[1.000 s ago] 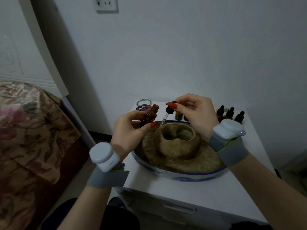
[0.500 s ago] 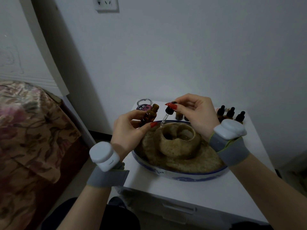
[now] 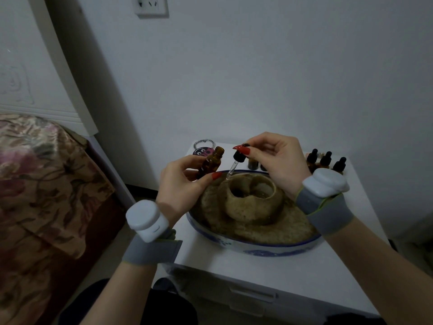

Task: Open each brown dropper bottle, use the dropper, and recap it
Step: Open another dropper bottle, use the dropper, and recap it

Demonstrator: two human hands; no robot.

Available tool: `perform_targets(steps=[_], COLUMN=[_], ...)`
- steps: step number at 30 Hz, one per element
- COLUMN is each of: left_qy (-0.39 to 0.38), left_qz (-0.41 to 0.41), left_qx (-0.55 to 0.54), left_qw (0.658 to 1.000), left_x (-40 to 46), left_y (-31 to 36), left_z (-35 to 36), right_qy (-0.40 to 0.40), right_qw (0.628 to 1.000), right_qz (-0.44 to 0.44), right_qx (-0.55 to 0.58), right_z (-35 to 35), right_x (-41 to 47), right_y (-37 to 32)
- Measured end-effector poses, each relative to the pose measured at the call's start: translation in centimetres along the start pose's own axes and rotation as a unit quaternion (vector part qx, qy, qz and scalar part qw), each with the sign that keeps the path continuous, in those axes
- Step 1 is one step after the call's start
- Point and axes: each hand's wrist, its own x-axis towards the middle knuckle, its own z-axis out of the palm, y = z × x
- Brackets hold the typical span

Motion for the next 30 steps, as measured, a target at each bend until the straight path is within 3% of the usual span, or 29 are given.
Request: perform_targets(steps=[30], left_qy=[0.005], left_qz=[-0.005], left_qx=[0.001], left_qw=[1.0], left_x=[-0.01], left_y=[0.27], left_z=[0.0], right_qy=[-0.031], right_qw=[0.999], right_qz=[-0.001], right_qx=[-0.026], right_z=[-0.17], right_x=[-0.21], right_y=[-0.3])
